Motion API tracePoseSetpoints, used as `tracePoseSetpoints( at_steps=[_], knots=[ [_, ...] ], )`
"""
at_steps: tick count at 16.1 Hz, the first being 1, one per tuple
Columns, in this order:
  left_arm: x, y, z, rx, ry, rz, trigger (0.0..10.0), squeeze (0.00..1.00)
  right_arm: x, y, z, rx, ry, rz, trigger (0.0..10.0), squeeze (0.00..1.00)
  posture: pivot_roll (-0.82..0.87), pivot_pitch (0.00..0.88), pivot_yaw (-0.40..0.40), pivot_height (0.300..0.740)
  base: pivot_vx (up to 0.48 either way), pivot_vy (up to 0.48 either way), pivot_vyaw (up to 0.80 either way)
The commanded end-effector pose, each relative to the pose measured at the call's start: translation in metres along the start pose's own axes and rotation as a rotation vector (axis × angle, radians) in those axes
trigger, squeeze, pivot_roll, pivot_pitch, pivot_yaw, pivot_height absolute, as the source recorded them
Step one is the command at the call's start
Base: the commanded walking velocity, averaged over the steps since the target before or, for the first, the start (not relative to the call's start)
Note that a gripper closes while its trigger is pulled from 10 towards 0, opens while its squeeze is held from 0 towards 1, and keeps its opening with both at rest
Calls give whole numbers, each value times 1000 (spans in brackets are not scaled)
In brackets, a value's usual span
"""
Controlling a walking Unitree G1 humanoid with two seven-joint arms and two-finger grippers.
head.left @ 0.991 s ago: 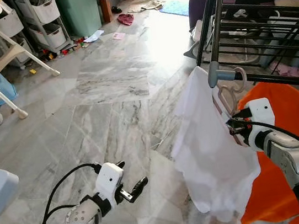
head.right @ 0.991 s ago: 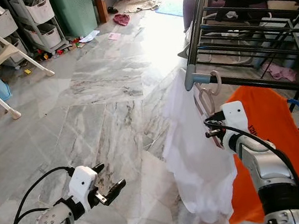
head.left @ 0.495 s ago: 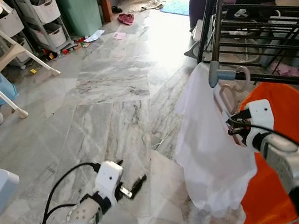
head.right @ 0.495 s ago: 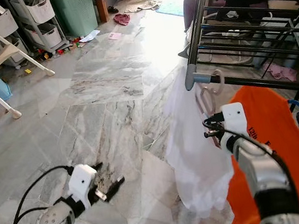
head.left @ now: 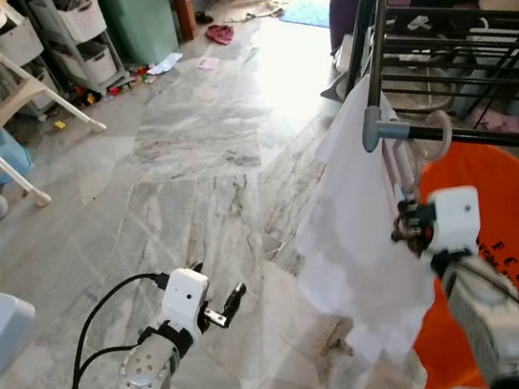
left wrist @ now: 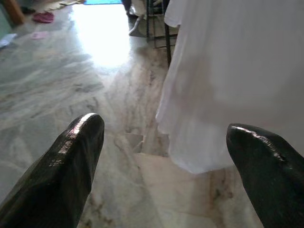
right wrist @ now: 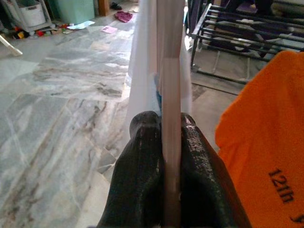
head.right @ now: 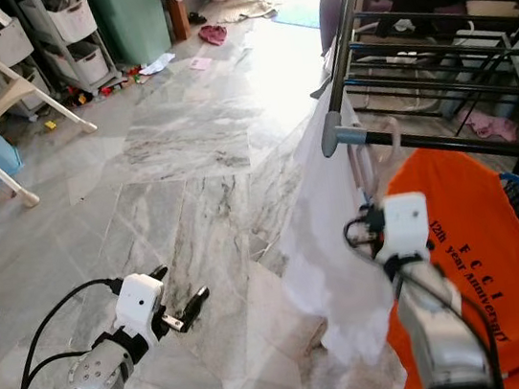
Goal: Hang hanger
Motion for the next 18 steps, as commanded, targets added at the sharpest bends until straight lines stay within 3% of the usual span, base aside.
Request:
tracePoseSetpoints(
  at_steps=[1,3,5,7,10,13,18],
  knots=[
    [0,2,-7,24,-2,22,10000,0,7,5,13,-68,30,23,10000,0,-9,87,12,740,0,0,0],
    [3,1,-8,40,0,74,10000,0,4,17,3,-56,44,9,10000,0,-11,88,12,740,0,0,0],
    [7,0,-14,91,3,164,10000,0,-12,36,-16,-22,78,-34,10000,0,-20,91,10,740,0,0,0],
    [7,0,-17,111,10,185,10000,0,-18,41,-21,-18,86,-59,10000,0,-22,90,7,740,0,0,0],
    [4,2,-24,141,72,200,10000,0,-26,47,-47,61,69,-92,10000,0,-24,96,4,740,0,0,0],
    [13,10,-33,172,53,287,10000,0,-27,50,-59,96,51,-91,10000,0,-17,101,-2,740,0,0,0],
    [17,13,-39,208,22,324,10000,0,-9,38,-47,61,6,-27,10000,0,-8,102,-7,740,0,0,0]
  ],
)
Point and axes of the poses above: a point about 5 cm out from each wrist's last joint towards the gripper, its own y axis pointing back from the gripper into the wrist, its own z axis along the axis of the wrist's last joint, x = y × z, the point moved 6 cm from there along -y, pointing out of the wrist towards the gripper, and after that the axes turned 13 degrees about -y, right-handed, at the moved point
